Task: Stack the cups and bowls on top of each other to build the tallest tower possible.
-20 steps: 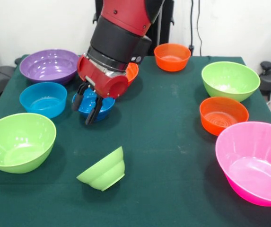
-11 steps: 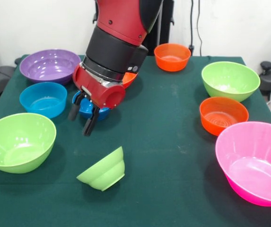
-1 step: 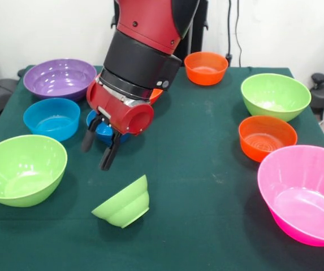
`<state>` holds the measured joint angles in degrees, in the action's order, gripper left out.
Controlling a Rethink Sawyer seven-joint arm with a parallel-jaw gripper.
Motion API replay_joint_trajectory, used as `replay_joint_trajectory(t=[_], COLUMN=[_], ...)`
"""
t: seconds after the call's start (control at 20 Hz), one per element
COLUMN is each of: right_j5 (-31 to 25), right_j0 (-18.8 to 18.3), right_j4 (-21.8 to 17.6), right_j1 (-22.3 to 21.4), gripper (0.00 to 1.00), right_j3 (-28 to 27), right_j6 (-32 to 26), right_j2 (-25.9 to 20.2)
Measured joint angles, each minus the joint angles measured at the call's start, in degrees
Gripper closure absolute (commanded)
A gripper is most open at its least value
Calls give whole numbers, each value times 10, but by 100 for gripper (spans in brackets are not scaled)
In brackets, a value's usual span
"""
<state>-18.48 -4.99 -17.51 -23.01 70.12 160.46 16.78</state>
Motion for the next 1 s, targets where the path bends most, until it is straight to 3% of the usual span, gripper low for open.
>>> replay_joint_trajectory(t=[0.6, 1.0], right_j5=[0, -29], right_j0=[0, 1], right_j4=[1, 13], right_j1=[12, 58], gripper=[0, 0], right_j3=[-44, -92], right_j6=[0, 0], right_j2=[0, 1])
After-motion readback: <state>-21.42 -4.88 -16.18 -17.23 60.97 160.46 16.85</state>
